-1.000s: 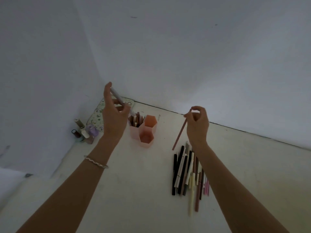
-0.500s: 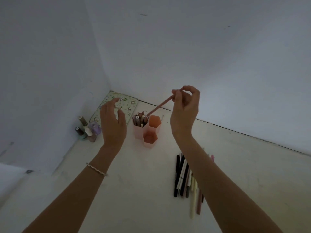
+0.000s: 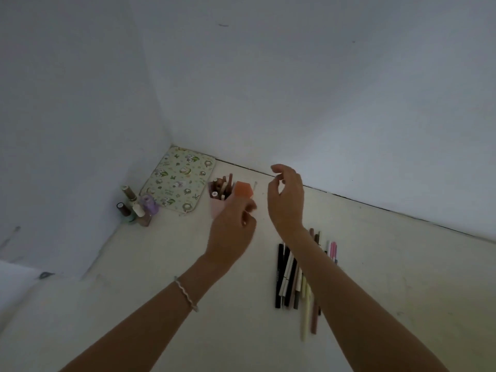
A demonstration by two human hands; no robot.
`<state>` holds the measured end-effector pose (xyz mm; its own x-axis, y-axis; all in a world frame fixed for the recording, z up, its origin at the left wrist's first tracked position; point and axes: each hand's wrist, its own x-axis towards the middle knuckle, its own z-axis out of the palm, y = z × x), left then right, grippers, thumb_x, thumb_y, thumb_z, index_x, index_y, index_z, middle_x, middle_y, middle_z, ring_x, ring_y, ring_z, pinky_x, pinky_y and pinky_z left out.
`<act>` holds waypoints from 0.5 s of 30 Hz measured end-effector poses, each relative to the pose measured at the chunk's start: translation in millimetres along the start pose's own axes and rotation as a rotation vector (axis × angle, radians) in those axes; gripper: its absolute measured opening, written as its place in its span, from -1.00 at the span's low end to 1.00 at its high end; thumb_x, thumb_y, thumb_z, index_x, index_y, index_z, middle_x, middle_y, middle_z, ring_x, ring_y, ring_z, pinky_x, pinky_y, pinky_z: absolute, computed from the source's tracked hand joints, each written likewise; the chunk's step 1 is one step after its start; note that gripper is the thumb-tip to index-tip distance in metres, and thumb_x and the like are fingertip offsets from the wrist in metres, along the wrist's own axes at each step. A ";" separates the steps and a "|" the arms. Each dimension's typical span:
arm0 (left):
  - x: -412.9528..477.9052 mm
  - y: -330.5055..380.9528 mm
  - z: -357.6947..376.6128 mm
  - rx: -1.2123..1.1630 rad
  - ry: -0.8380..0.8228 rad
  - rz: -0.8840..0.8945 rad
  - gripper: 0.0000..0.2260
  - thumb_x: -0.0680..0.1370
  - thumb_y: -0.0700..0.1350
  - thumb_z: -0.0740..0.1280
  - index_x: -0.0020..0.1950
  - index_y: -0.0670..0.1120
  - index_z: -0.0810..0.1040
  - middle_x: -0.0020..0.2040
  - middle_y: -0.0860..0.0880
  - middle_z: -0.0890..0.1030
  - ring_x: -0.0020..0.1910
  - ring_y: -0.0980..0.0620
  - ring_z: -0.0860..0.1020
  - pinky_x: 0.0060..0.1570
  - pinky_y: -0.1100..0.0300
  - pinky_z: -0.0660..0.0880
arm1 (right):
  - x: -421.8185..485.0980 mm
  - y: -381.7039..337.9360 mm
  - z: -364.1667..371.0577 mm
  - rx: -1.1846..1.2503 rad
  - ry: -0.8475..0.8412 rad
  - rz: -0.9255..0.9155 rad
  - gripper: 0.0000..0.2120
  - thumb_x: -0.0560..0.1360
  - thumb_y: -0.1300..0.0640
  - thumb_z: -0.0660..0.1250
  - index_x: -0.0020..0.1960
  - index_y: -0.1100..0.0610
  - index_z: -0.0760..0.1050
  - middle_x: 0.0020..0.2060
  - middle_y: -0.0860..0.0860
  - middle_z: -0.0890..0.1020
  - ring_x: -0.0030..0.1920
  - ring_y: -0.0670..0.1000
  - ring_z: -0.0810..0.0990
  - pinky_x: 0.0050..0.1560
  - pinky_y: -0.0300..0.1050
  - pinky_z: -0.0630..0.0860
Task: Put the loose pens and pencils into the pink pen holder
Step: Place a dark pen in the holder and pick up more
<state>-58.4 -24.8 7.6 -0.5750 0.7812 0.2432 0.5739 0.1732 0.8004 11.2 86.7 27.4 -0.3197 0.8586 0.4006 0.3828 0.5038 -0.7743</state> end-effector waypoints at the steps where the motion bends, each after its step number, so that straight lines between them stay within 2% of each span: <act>1: -6.2 3.5 16.1 0.036 -0.100 -0.005 -0.85 0.54 -0.23 0.32 0.03 0.01 0.50 -0.11 0.14 0.52 -0.19 0.20 0.54 -0.18 0.34 0.53 | 2.4 5.2 -9.1 -0.004 0.011 0.023 -0.74 0.52 0.34 0.19 0.15 0.15 0.52 0.03 -0.05 0.59 0.07 -0.07 0.52 0.12 -0.23 0.44; 3: -15.5 4.2 45.3 0.156 -0.269 -0.077 -0.86 0.55 -0.20 0.30 0.08 -0.02 0.51 -0.07 0.07 0.56 -0.13 0.10 0.56 -0.10 0.25 0.55 | 4.9 14.1 -23.6 -0.007 0.011 0.070 -0.74 0.52 0.37 0.19 0.12 0.17 0.54 0.01 -0.04 0.61 0.05 -0.09 0.55 0.10 -0.24 0.48; 6: -24.7 1.4 77.6 0.332 -0.444 -0.215 -0.80 0.59 -0.11 0.25 0.19 -0.09 0.46 0.07 -0.05 0.57 0.03 -0.04 0.56 0.04 0.11 0.51 | -0.8 29.2 -43.2 -0.026 0.012 0.146 -0.73 0.49 0.39 0.20 0.06 0.14 0.56 -0.04 -0.08 0.62 -0.04 -0.17 0.55 0.01 -0.42 0.43; 9: -28.2 -0.2 95.3 0.411 -0.492 -0.287 -0.76 0.63 -0.07 0.22 0.26 -0.13 0.39 0.12 -0.10 0.56 0.08 -0.10 0.56 0.03 0.08 0.49 | -9.7 41.9 -56.7 -0.018 -0.005 0.224 -0.70 0.46 0.40 0.19 0.00 0.09 0.56 -0.11 -0.15 0.59 -0.15 -0.23 0.52 -0.09 -0.46 0.39; 12: -28.5 1.6 106.7 0.500 -0.492 -0.212 -0.80 0.63 -0.10 0.22 0.24 -0.12 0.37 0.06 -0.08 0.57 -0.02 -0.06 0.59 -0.06 0.11 0.52 | -19.0 52.6 -64.4 -0.020 -0.027 0.255 -0.71 0.46 0.40 0.18 -0.03 0.10 0.57 -0.15 -0.13 0.60 -0.24 -0.19 0.50 -0.16 -0.35 0.41; 15: -28.4 2.3 113.0 0.554 -0.524 -0.154 -0.72 0.60 -0.10 0.28 0.27 -0.12 0.33 0.07 -0.09 0.55 -0.04 -0.06 0.60 -0.09 0.13 0.53 | -25.9 59.0 -64.7 -0.038 -0.043 0.276 -0.73 0.50 0.38 0.17 -0.03 0.12 0.58 -0.17 -0.14 0.59 -0.23 -0.14 0.54 -0.16 -0.30 0.45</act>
<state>25.2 21.2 -59.4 -0.4003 0.8816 -0.2499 0.7969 0.4696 0.3800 98.1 100.4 3.0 -0.2350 0.9595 0.1554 0.4927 0.2554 -0.8319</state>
